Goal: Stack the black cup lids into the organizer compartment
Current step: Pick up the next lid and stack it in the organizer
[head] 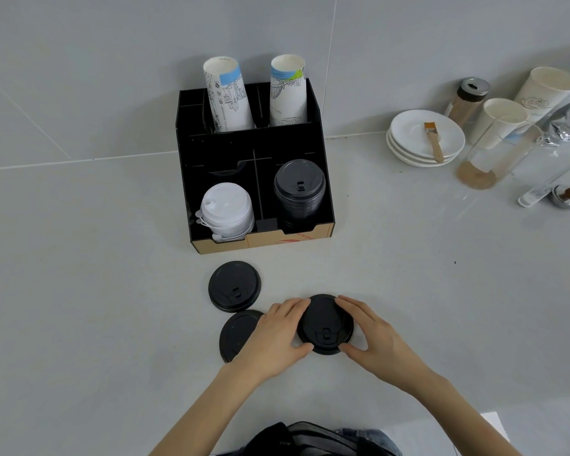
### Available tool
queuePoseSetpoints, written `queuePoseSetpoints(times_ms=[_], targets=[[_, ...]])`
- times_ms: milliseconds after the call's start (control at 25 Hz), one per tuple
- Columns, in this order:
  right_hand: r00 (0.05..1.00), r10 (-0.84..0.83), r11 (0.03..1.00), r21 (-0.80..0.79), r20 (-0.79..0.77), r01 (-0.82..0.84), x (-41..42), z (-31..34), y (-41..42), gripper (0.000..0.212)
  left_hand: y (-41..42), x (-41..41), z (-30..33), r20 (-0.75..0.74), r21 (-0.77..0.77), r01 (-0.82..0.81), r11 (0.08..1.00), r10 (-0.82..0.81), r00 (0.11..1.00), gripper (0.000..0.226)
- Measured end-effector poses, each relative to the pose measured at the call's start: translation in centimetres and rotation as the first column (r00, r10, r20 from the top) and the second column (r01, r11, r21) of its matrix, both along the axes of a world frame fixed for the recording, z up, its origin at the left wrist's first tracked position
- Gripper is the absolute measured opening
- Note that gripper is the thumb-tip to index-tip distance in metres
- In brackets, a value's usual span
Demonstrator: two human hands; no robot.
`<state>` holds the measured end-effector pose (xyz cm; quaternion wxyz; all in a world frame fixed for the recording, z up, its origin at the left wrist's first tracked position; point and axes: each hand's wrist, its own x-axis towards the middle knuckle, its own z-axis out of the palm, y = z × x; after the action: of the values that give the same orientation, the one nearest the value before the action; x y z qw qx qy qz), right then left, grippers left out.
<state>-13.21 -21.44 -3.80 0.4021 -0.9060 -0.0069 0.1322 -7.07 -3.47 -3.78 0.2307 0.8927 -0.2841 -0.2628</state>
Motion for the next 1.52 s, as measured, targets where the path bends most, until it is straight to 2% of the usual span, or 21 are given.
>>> queuePoseSetpoints(times_ms=[320,760,960,1240,1520], targets=[[0.996,-0.033,0.999,0.042,0.078,0.03,2.8,2.9,-0.4,0.06,0.1,2.5,2.7,0.063,-0.198,-0.107,0.974,0.122,0.991,0.064],[0.96,0.018,1.0,-0.008,0.281,-0.016,10.2,6.9,-1.3,0.059,-0.1,8.1,6.5,0.155,-0.389,-0.187,0.902,0.264,0.952,0.06],[0.945,0.02,0.999,-0.041,0.325,-0.007,13.8,8.0,-2.0,0.058,-0.8,11.2,7.6,0.188,-0.403,-0.211,0.891,0.306,0.933,0.058],[0.95,0.051,0.997,-0.062,0.308,-0.033,18.1,8.7,-2.7,0.057,-1.8,15.2,7.4,0.218,-0.407,-0.224,0.886,0.332,0.918,0.055],[0.958,0.083,0.991,-0.122,0.274,-0.051,20.9,8.0,-2.9,0.055,-2.3,17.3,6.5,0.173,-0.4,-0.276,0.874,0.368,0.914,0.055]])
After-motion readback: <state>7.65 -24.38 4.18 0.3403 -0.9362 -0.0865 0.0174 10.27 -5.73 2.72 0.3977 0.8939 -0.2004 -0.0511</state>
